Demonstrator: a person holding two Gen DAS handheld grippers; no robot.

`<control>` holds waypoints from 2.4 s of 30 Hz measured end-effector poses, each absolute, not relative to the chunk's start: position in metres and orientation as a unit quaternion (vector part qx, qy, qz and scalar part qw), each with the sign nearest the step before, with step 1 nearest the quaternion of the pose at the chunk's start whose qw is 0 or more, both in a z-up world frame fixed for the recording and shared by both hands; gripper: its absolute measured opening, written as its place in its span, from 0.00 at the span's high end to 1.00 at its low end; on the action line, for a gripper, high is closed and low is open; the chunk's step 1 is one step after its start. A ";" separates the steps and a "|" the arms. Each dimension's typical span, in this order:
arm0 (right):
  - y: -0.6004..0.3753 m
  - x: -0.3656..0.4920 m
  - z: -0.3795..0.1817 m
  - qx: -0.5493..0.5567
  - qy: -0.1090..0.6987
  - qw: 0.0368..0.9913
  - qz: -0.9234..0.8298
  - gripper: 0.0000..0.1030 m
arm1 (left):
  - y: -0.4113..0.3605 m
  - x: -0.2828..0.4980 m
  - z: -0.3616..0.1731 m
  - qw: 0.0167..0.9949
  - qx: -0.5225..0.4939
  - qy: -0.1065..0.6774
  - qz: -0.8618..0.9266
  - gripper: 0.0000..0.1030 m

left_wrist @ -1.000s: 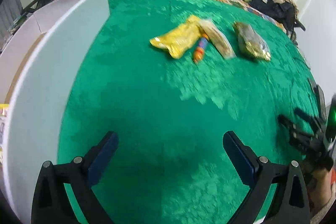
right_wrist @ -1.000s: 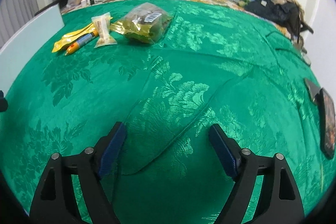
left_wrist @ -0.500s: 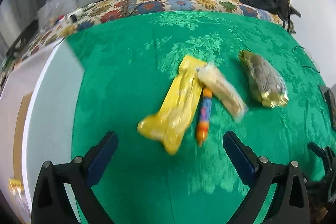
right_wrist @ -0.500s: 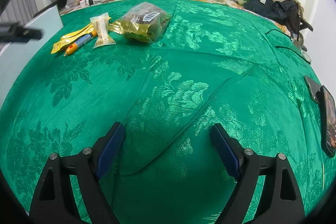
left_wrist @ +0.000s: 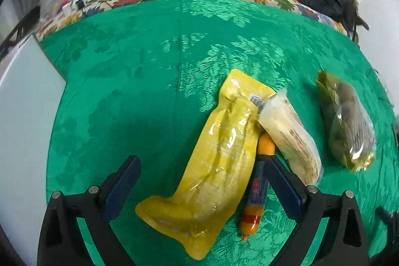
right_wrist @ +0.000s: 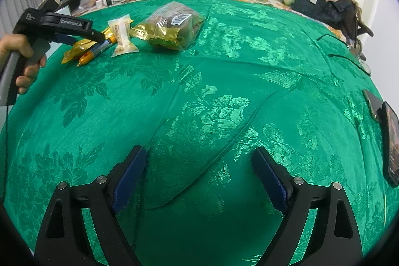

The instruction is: Organize snacks

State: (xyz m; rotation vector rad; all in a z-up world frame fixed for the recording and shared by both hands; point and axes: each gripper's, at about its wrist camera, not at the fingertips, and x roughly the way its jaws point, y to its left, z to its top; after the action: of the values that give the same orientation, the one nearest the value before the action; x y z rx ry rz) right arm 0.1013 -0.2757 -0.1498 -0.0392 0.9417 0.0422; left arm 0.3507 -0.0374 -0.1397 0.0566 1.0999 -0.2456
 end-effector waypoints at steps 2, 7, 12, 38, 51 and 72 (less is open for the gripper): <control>-0.275 0.101 -0.150 -0.019 0.454 0.891 0.020 0.11 | -0.035 0.352 -0.141 0.845 0.016 0.523 -0.115 0.04; -0.275 0.101 -0.150 -0.019 0.454 0.891 0.020 0.11 | -0.031 0.356 -0.141 0.847 0.012 0.523 -0.096 0.04; -0.276 0.101 -0.150 -0.019 0.454 0.891 0.021 0.11 | -0.030 0.355 -0.149 0.846 0.010 0.526 -0.090 0.04; -0.277 0.101 -0.150 -0.019 0.454 0.891 0.021 0.11 | 0.016 0.229 -0.133 0.861 0.031 0.502 -0.078 0.56; -0.277 0.101 -0.150 -0.019 0.454 0.891 0.022 0.10 | 0.028 0.203 -0.154 0.878 0.031 0.475 -0.058 0.07; -0.278 0.101 -0.150 -0.019 0.454 0.891 0.022 0.10 | 0.031 0.202 -0.158 0.888 0.023 0.457 -0.044 0.00</control>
State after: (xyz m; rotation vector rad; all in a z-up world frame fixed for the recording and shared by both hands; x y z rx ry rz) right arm 0.1014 -0.2776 -0.1495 -0.0390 0.9423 0.0461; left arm 0.2021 0.0313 -0.1581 0.0476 0.9486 -0.0916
